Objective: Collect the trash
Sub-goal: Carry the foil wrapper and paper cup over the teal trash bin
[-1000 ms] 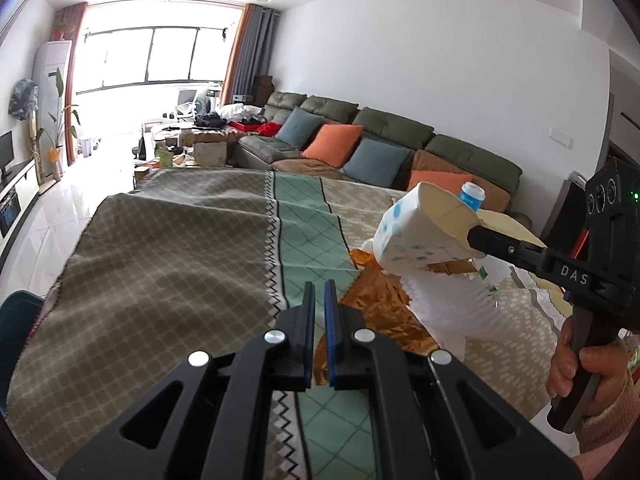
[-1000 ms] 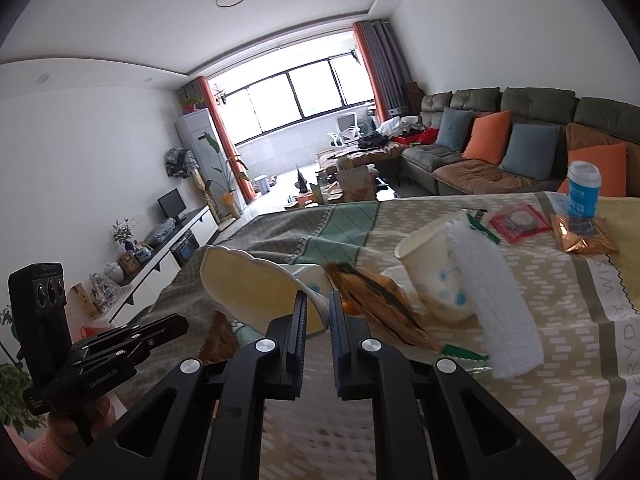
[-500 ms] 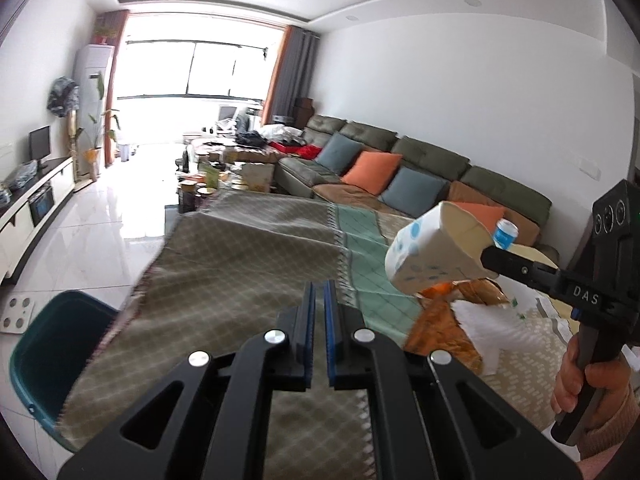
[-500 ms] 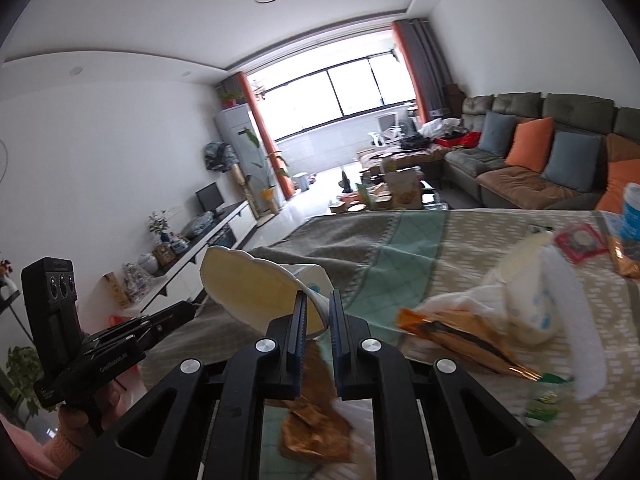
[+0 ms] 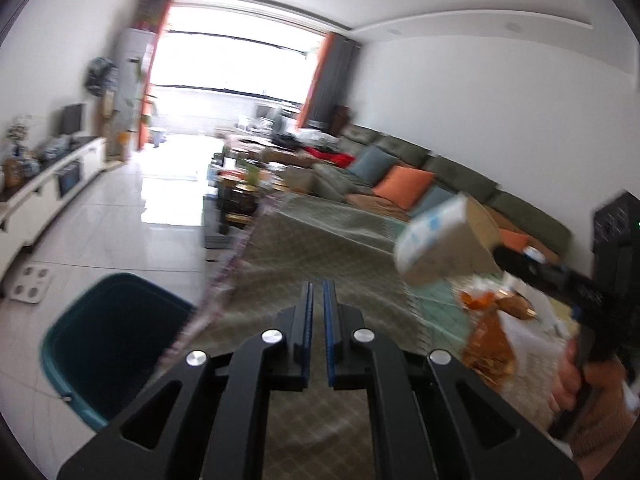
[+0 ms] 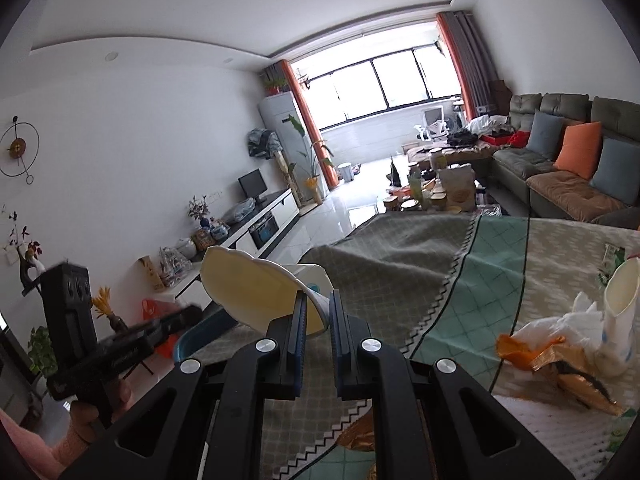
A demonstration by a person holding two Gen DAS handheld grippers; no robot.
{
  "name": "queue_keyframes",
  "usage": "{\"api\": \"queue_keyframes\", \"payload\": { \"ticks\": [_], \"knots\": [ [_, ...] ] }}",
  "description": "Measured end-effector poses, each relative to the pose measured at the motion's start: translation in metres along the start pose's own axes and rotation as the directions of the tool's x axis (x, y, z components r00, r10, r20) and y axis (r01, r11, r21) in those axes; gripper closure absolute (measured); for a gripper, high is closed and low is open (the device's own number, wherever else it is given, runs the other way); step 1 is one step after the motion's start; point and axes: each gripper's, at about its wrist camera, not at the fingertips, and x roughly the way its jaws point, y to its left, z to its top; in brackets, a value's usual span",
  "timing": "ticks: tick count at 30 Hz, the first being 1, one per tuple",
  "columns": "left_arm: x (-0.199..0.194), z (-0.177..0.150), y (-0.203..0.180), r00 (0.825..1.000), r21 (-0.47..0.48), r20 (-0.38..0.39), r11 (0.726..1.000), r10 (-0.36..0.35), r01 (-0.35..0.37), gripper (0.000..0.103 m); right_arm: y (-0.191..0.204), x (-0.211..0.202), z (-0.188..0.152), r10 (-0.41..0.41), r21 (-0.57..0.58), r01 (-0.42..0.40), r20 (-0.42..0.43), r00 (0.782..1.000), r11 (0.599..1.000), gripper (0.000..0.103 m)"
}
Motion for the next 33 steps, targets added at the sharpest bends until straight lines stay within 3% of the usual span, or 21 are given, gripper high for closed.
{"api": "queue_keyframes", "payload": {
  "ticks": [1, 3, 6, 8, 9, 12, 16, 18, 19, 25, 30, 33],
  "knots": [
    [0.005, -0.003, -0.006, 0.999, 0.017, -0.022, 0.999, -0.049, 0.049, 0.09, -0.004, -0.003, 0.001, -0.012, 0.009, 0.012, 0.005, 1.0, 1.0, 0.092],
    [0.013, -0.008, -0.02, 0.991, 0.054, -0.05, 0.991, -0.121, 0.124, 0.068, -0.011, -0.011, 0.0, -0.041, 0.025, 0.04, 0.015, 0.999, 0.999, 0.092],
    [0.034, -0.017, -0.047, 0.963, 0.105, -0.12, 0.962, -0.24, 0.253, 0.055, -0.023, -0.019, -0.002, -0.076, 0.049, 0.075, 0.015, 0.997, 0.996, 0.092],
    [0.052, -0.024, -0.066, 0.923, 0.119, -0.194, 0.926, -0.333, 0.359, 0.047, -0.026, -0.022, -0.004, -0.092, 0.059, 0.091, 0.015, 0.996, 0.994, 0.092],
    [0.058, -0.026, -0.073, 0.919, 0.122, -0.208, 0.923, -0.336, 0.365, 0.044, -0.029, -0.025, -0.005, -0.099, 0.066, 0.098, 0.014, 0.995, 0.993, 0.092],
    [0.082, -0.038, -0.086, 0.896, 0.095, -0.281, 0.919, -0.344, 0.382, 0.044, -0.036, -0.03, -0.009, -0.109, 0.077, 0.108, 0.011, 0.994, 0.991, 0.092],
    [0.097, -0.041, -0.082, 0.865, 0.034, -0.322, 0.909, -0.384, 0.416, 0.047, -0.043, -0.032, -0.013, -0.114, 0.086, 0.113, 0.007, 0.993, 0.99, 0.092],
    [0.101, -0.043, -0.081, 0.847, 0.011, -0.34, 0.899, -0.409, 0.439, 0.075, -0.044, -0.032, -0.013, -0.113, 0.091, 0.112, 0.004, 0.994, 0.99, 0.092],
    [0.103, -0.043, -0.081, 0.84, 0.006, -0.348, 0.895, -0.416, 0.445, 0.081, -0.044, -0.032, -0.014, -0.111, 0.093, 0.111, 0.001, 0.994, 0.989, 0.092],
    [0.095, -0.039, -0.081, 0.847, 0.005, -0.326, 0.895, -0.42, 0.446, 0.093, -0.04, -0.026, -0.012, -0.096, 0.09, 0.096, -0.01, 0.995, 0.991, 0.092],
    [0.071, -0.03, -0.056, 0.88, -0.014, -0.273, 0.917, -0.388, 0.399, 0.094, -0.03, -0.013, -0.007, -0.055, 0.07, 0.056, -0.018, 0.998, 0.996, 0.092],
    [0.051, -0.021, -0.035, 0.915, -0.02, -0.22, 0.94, -0.337, 0.341, 0.094, -0.018, -0.001, -0.003, -0.013, 0.058, 0.015, -0.029, 0.999, 0.998, 0.092]
  ]
}}
